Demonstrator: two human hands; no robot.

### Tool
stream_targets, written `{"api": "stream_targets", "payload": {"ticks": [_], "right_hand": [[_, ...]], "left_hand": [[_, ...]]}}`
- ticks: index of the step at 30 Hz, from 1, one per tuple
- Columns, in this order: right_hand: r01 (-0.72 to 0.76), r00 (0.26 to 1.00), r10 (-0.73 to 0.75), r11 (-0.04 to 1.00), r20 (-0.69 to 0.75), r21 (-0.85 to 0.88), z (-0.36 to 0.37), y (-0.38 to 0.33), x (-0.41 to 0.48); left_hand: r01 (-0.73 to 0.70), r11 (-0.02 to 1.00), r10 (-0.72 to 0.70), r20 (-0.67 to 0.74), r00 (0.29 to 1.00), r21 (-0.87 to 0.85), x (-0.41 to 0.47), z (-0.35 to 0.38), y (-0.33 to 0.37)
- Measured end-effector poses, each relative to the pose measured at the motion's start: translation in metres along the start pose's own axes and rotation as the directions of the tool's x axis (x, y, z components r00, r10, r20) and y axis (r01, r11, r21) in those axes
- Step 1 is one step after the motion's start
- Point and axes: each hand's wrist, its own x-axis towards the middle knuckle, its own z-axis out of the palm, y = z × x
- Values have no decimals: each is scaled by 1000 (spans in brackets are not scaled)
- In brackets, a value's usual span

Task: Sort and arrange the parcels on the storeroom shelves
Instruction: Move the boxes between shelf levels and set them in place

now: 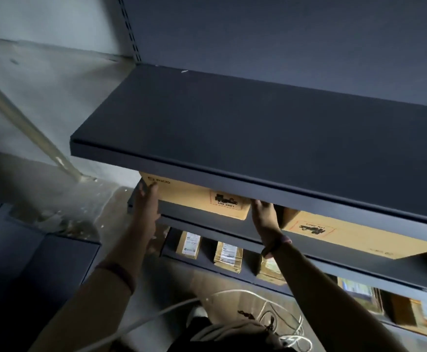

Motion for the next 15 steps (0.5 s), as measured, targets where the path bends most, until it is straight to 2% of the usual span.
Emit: {"api": "stream_targets", "payload": {"ticks": [2, 4, 8, 10, 11, 12, 15], "right_hand": [[-41, 998, 40, 999, -50, -27, 9, 0, 12], [-101, 994, 101, 995, -32, -2, 16, 1, 19], [-245, 969, 245, 969, 26, 16, 21, 4, 33], [-297, 955, 294, 953, 45, 61, 21, 9, 39], [-302, 953, 299, 950, 47, 85, 21, 10, 41], [-288, 957, 285, 953, 44, 97, 20, 11, 42], [-231, 973, 229, 966, 32, 117, 21, 9, 40]], "left_hand": [[-4, 999, 7, -65, 998, 44, 32, -10, 7], [-21, 998, 26, -76, 997, 65, 58, -14, 12], [28, 994, -31, 28, 999, 104, 92, -10, 22], [21, 983, -40, 100, 994, 181, 102, -13, 21], [-9, 978, -26, 162, 986, 207, 107, -15, 17], [12, 987, -45, 209, 977, 159, 110, -15, 12], [-33, 987, 6, 171, 985, 155, 105, -15, 10]]}}
